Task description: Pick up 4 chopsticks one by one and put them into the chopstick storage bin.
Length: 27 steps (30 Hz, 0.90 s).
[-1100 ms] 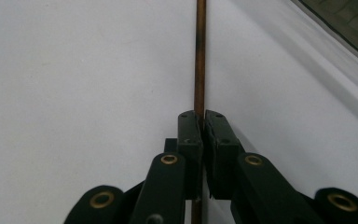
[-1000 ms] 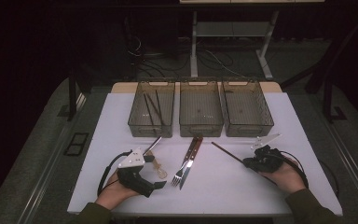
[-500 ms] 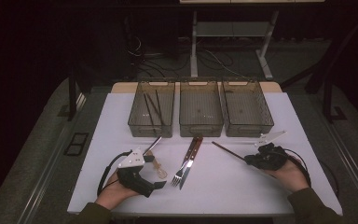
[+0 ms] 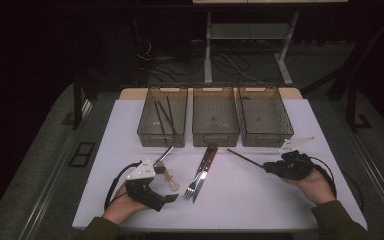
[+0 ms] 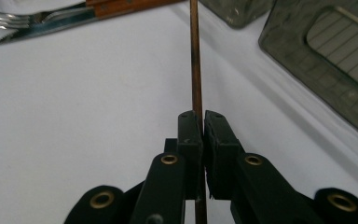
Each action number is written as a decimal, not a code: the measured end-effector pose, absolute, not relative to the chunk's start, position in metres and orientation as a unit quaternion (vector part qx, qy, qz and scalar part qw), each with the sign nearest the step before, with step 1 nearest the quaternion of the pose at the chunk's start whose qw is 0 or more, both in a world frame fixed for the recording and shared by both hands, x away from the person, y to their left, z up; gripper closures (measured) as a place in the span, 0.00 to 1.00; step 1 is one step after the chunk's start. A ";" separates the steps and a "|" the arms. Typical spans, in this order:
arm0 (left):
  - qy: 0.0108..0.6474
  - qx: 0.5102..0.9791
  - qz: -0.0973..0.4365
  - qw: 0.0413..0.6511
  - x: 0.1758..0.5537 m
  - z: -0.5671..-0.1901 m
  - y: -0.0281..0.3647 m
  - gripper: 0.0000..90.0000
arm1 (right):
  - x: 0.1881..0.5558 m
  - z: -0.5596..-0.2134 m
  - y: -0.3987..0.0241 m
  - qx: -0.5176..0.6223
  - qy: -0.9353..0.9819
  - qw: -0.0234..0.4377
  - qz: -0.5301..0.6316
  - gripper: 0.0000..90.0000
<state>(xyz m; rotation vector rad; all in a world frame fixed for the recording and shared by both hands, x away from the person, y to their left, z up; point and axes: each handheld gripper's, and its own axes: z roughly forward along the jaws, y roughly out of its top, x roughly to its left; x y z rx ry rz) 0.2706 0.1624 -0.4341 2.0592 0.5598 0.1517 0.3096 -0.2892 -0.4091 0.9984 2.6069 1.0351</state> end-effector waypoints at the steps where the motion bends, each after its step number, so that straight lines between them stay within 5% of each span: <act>1: 0.229 0.844 0.062 0.480 0.271 -0.434 0.162 0.00 | 0.309 -0.407 -0.289 0.334 0.872 0.082 0.349 0.95; 27: 0.230 0.846 0.066 0.476 0.271 -0.435 0.163 0.00 | 0.328 -0.373 -0.260 0.325 0.849 0.078 0.410 0.95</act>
